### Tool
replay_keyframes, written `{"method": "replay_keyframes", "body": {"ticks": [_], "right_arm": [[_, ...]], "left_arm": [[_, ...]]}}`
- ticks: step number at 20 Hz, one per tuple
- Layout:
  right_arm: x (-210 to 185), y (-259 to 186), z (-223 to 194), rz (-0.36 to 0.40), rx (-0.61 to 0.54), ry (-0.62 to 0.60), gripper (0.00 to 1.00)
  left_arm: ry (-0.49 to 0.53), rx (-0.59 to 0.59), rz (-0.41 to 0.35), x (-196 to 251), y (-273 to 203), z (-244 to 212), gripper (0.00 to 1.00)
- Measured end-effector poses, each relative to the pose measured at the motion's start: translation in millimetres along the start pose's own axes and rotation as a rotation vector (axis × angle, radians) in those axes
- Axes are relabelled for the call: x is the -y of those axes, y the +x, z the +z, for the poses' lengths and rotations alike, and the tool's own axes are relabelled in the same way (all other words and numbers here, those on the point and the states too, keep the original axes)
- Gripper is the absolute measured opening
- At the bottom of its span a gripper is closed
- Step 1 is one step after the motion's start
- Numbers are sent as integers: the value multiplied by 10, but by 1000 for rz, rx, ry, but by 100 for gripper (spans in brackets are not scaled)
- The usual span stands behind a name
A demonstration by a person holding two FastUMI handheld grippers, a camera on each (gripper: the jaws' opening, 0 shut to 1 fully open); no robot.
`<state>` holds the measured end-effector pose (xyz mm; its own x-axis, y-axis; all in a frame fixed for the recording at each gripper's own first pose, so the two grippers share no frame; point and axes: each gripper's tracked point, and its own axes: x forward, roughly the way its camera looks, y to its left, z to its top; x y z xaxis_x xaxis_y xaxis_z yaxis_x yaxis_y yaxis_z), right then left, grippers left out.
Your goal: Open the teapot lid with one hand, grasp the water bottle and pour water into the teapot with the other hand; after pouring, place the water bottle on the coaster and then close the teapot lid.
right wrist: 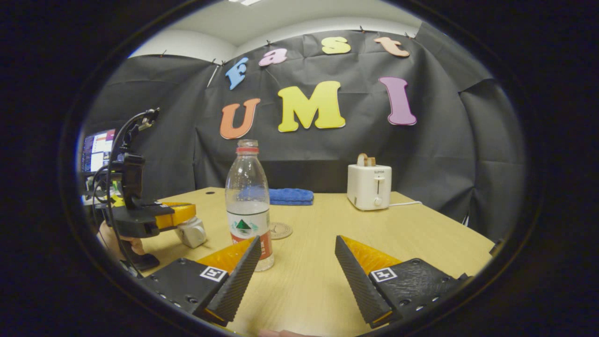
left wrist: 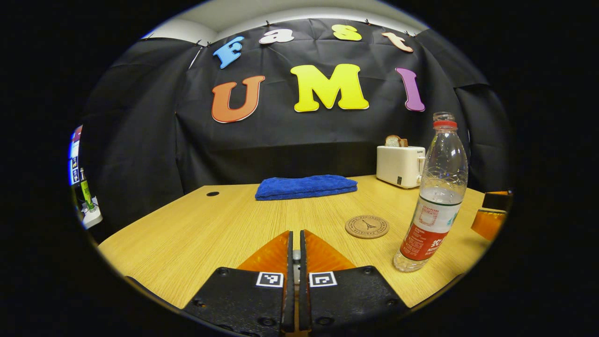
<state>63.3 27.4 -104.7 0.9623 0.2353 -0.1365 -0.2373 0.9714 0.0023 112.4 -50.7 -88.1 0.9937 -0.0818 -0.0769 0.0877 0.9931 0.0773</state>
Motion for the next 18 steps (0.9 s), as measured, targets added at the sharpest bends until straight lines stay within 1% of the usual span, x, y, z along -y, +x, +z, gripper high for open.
{"method": "replay_keyframes", "body": {"ticks": [3, 5, 8, 11, 13, 14, 18], "right_arm": [[-79, 24, -26, 14, -14, 4, 97], [-153, 22, -22, 33, -19, 6, 97], [-310, 83, 15, 60, -14, 6, 97], [-476, 190, 74, 80, -5, 0, 97], [-541, 287, 79, 71, -12, 11, 97], [-574, 334, 103, 66, -16, 22, 95], [-687, 530, 163, 36, -14, 34, 95]], "left_arm": [[-49, 5, -8, -26, -14, 93, 3], [-46, 38, 0, -68, -55, 255, 3], [-52, 60, -13, -83, -166, 418, 3], [-63, 86, 2, -198, -310, 552, 3], [-71, 94, 2, -251, -406, 602, 3], [-72, 91, 15, -311, -453, 624, 3], [-85, 87, 58, -553, -650, 668, 3]]}}
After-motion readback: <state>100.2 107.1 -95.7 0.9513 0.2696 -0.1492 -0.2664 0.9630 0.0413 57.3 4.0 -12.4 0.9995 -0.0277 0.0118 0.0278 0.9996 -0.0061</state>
